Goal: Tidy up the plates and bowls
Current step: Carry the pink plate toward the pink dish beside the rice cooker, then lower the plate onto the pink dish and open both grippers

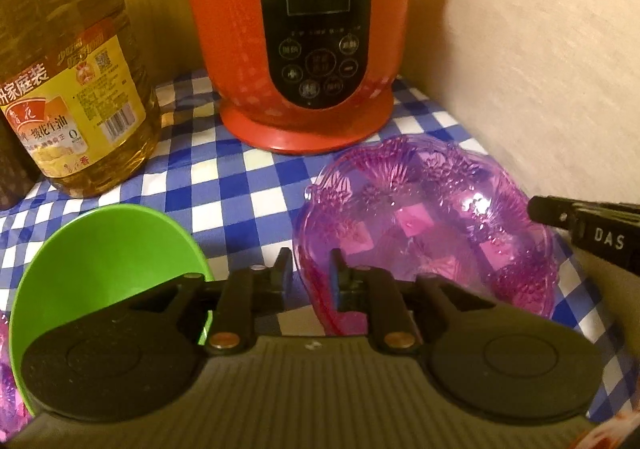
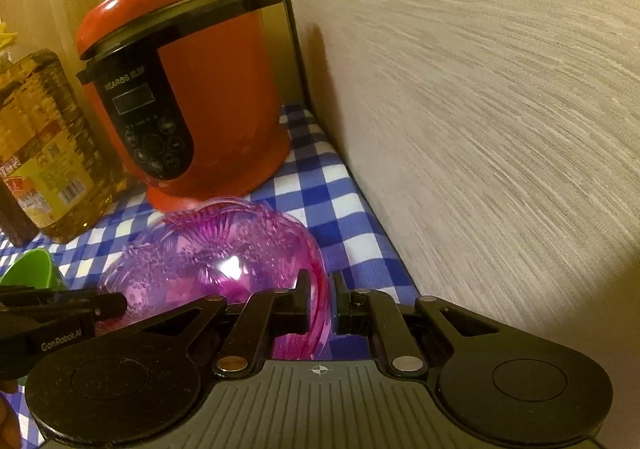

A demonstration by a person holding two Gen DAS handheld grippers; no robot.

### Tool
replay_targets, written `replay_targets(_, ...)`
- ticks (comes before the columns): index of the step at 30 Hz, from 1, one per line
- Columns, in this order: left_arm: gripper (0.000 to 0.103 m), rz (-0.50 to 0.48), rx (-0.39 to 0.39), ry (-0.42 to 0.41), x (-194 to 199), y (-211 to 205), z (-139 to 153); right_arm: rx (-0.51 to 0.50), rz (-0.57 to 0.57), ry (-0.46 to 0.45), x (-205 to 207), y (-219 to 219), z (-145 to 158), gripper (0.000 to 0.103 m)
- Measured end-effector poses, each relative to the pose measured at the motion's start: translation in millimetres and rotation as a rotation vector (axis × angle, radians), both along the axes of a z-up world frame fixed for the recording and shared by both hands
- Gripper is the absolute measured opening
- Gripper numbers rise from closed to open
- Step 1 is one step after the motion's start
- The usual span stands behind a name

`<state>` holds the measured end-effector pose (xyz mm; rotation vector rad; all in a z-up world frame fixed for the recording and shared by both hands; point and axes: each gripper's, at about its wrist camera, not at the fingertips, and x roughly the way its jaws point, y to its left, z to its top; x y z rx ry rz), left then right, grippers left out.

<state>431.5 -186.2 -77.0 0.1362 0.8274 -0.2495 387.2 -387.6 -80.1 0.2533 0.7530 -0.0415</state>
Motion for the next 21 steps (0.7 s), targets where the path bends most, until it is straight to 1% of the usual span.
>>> replay_targets(1,0.020,0.002,-0.005,-0.002,-0.3,1.1,0.5,0.007,0.000,0.000,0.1,-0.9,-0.4,0.013)
replay_targets(2,0.021,0.005,-0.006,-0.005,-0.8,2.1,1.1,0.016,0.001,-0.004,-0.3,-1.8,-0.2,0.017)
replay_targets(3,0.022,0.006,-0.005,-0.009,-1.0,2.7,1.8,0.012,-0.002,-0.004,-1.1,-1.8,0.2,0.024)
replay_targets(4,0.022,0.007,-0.006,-0.012,-1.5,3.5,2.7,0.009,-0.004,-0.003,-2.1,-1.5,0.9,0.028)
replay_targets(5,0.023,0.008,-0.012,-0.013,-1.7,4.5,3.6,0.010,-0.007,-0.006,-3.7,-1.6,1.6,0.034)
replay_targets(6,0.023,0.013,-0.018,-0.015,-2.6,5.7,5.2,0.012,-0.008,-0.010,-5.4,-1.5,2.5,0.037)
replay_targets(10,0.024,0.023,-0.051,-0.032,-9.4,10.4,15.5,0.000,-0.006,-0.024,-14.6,1.5,9.2,0.038)
replay_targets(16,0.024,0.021,-0.110,-0.067,-29.8,16.4,42.5,-0.008,-0.001,-0.036,-35.7,9.8,28.2,0.038)
replay_targets(21,0.024,0.024,-0.152,-0.060,-54.8,22.8,63.1,0.004,-0.005,-0.022,-61.7,17.1,50.8,0.039)
